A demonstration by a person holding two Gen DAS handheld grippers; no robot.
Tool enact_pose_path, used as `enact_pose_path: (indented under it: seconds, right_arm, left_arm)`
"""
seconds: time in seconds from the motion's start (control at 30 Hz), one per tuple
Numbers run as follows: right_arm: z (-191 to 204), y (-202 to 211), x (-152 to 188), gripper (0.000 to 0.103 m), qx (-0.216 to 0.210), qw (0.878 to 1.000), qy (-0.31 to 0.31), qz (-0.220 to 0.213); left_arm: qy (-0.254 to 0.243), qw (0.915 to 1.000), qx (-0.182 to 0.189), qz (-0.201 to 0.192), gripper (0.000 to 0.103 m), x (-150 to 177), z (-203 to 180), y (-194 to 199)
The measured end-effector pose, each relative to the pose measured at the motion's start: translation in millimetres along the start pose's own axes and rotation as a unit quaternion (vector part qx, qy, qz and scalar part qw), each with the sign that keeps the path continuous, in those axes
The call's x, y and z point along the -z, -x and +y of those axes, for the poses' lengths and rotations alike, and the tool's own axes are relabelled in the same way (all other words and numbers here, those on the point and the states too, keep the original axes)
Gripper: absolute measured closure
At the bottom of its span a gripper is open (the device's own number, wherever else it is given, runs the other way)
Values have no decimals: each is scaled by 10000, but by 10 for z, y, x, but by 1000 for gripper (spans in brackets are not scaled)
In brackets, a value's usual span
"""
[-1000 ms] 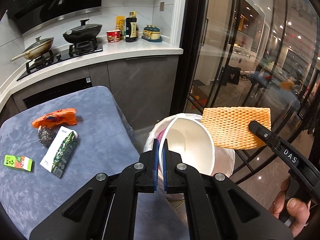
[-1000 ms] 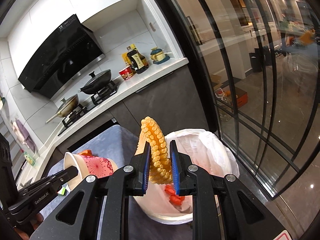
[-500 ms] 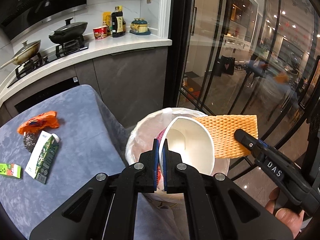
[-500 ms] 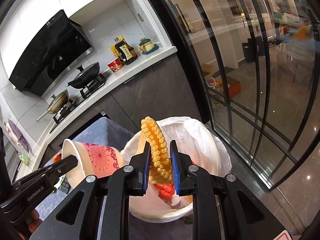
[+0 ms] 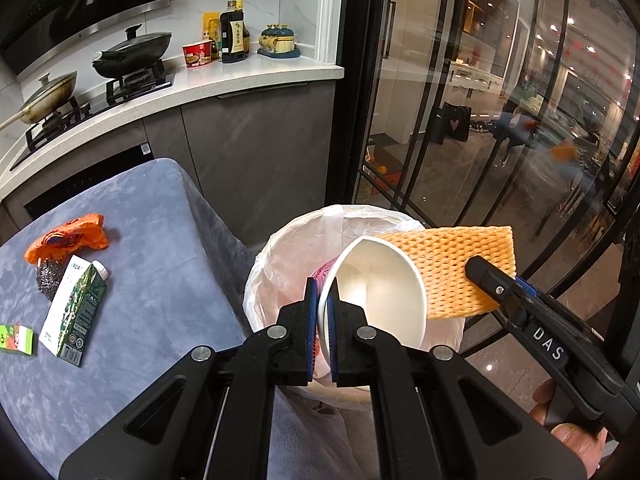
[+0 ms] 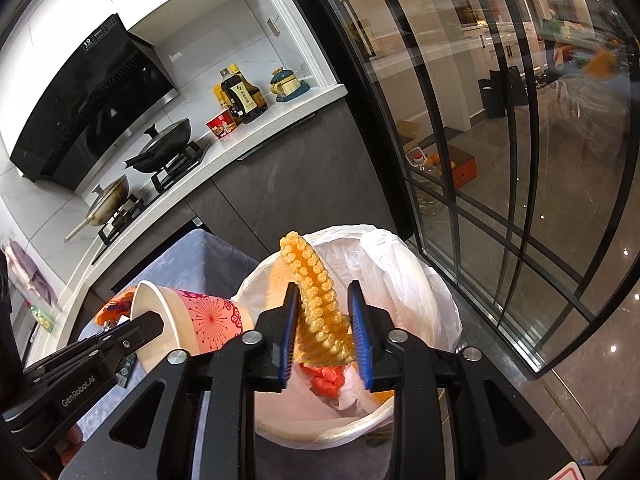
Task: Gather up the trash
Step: 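Open both grippers to drop the cup and foam net into the bin, then move both grippers back to the green wasabi box and milk carton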
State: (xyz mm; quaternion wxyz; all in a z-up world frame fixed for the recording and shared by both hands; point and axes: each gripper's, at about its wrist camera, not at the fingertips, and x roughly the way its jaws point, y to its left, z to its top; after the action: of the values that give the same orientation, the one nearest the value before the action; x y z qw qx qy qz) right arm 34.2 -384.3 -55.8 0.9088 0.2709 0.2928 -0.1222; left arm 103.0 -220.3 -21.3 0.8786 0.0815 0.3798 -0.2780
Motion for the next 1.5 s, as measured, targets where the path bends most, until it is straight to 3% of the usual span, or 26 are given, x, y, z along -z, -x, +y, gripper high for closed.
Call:
enact_pose_path:
  seconds: [0.27, 0.37, 0.43, 0.5, 1.17, 1.5]
  right_arm:
    - [27, -35, -34, 55, 130, 9999, 36, -68]
    - [34, -36, -47, 55, 125, 9999, 43, -63]
    - [44, -28, -44, 55, 112, 9999, 63, -69]
    - [55, -19, -40, 55, 108, 9999, 90, -65]
    - [167, 91, -40, 50, 59, 9998, 156, -130]
    - [548, 178, -25, 49, -180, 9987, 452, -180]
  left_arm:
    - [37, 10000, 3, 30, 94, -43, 7, -62]
    - [83, 10000, 6, 29, 88, -52, 27, -77]
    - [112, 9999, -2, 23, 74, -55, 34, -82]
    - [142, 9999, 2, 3, 68, -55, 42, -82]
    - [335, 9994, 62, -54, 57, -69, 166, 6]
    - [658, 9973, -155, -280, 39, 21, 551, 294]
